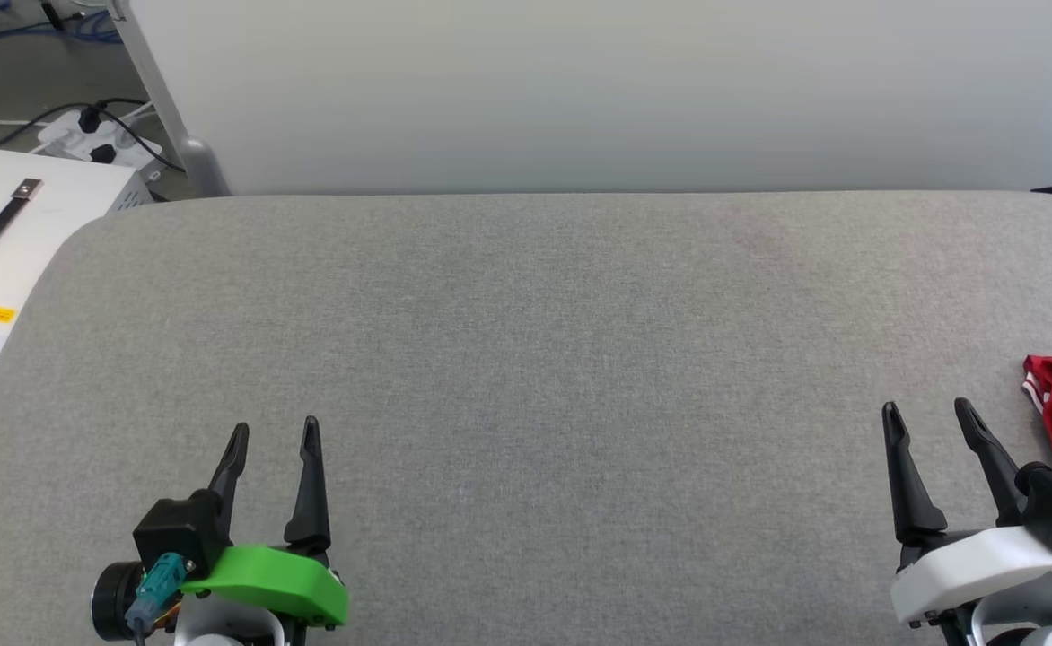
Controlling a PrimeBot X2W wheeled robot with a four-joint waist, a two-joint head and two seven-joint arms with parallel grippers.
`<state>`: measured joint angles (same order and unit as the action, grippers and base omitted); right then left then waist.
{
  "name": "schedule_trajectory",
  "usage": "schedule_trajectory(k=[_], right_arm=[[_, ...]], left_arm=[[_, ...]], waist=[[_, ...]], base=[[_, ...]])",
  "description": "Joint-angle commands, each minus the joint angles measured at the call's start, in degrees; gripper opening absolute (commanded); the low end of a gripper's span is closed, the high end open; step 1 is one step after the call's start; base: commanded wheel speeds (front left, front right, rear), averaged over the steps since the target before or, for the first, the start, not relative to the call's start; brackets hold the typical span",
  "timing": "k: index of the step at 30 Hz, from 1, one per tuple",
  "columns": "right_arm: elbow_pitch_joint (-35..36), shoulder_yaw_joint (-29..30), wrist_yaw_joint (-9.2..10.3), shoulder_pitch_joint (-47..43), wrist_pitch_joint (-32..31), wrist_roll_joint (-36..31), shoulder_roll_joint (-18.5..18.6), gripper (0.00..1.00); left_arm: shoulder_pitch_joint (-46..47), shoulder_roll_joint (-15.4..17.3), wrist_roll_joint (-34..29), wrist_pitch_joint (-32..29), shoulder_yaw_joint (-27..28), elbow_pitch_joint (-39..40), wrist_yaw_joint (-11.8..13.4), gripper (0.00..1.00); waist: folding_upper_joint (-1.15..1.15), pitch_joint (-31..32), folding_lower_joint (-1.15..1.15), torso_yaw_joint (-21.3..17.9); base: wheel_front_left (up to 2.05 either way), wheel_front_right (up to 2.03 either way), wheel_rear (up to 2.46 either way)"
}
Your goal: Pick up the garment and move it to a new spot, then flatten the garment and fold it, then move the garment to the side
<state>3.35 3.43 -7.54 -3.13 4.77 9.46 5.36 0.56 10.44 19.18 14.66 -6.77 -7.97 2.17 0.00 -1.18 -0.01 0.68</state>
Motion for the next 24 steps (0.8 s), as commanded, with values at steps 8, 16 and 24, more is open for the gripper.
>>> schedule_trajectory(k=[8,16,24], right_arm=[[2.10,-0.40,0.05,-2.15,-1.80,0.43,-0.75,1.00],[2.01,-0.92,0.05,-1.80,-2.25,0.09,-0.68,1.00],[1.86,-1.07,0.05,-1.00,-2.33,-0.58,-0.10,1.00]], left_arm=[[-1.46,-0.86,-1.30,0.33,0.12,-1.00,-1.58,1.00],[-1.18,-1.64,-1.83,0.33,0.71,-1.32,-2.24,1.00],[-0.34,-2.25,-2.62,0.33,1.45,-1.99,-2.79,1.00]], waist=[[0.00,1.80,0.01,0.95],[0.00,1.48,0.01,0.58],[0.00,1.05,0.01,0.52]], base=[[0.00,0.00,0.00],[0.00,0.00,0.00],[0.00,0.00,0.00]])
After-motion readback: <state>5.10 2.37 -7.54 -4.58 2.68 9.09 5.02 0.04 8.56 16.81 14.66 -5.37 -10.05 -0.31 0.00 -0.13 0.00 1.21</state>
